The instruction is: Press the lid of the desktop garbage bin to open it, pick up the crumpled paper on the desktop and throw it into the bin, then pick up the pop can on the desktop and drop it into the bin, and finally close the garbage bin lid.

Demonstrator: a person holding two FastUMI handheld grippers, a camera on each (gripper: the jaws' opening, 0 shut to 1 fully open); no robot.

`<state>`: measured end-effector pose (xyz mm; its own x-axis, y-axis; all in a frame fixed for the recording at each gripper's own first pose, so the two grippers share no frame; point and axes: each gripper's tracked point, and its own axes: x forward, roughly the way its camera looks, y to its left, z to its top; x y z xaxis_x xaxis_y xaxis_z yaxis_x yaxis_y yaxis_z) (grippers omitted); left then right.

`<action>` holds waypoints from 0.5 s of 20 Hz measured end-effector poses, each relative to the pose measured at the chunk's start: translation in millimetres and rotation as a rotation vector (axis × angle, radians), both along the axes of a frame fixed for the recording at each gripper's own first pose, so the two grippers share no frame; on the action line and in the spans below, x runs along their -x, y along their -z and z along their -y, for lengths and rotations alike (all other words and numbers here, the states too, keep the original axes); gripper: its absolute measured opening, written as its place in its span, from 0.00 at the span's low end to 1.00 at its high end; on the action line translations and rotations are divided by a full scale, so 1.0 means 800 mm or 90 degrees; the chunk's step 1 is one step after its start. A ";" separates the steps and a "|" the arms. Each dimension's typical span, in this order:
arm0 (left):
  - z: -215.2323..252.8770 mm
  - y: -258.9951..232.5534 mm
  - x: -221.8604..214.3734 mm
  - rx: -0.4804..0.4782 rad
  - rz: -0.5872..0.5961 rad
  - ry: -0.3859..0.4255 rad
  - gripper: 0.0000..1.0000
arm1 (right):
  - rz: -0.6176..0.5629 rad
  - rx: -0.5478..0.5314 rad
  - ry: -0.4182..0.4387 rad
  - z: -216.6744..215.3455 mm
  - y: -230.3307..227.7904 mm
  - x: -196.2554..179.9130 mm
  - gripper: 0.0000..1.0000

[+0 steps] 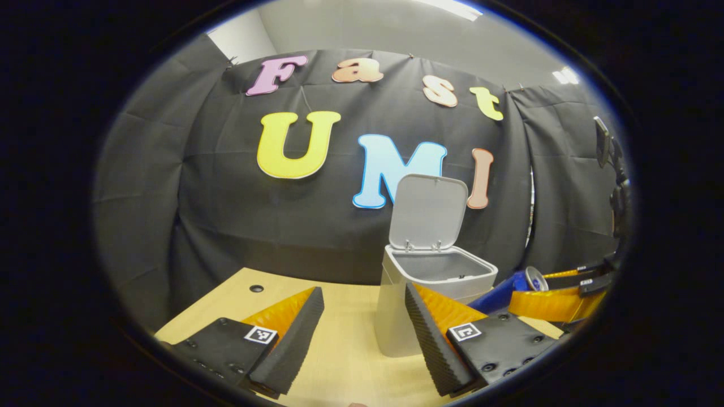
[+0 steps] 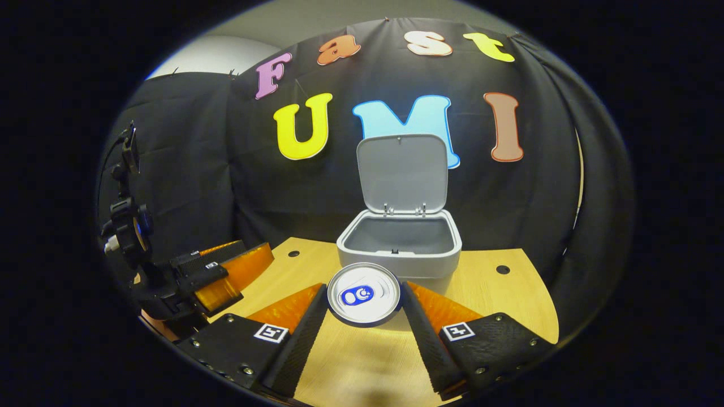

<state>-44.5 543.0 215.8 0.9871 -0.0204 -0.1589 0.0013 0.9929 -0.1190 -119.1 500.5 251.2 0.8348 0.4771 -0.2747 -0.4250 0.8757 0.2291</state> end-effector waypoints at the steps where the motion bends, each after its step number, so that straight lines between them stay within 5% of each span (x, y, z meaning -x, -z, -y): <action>1: 0.000 0.000 -0.001 -0.002 0.000 0.001 0.95 | 0.009 -0.001 0.005 0.003 -0.007 -0.004 0.84; 10: -0.001 -0.006 -0.005 -0.009 0.010 0.002 0.95 | 0.101 -0.012 0.057 0.017 -0.058 -0.053 0.83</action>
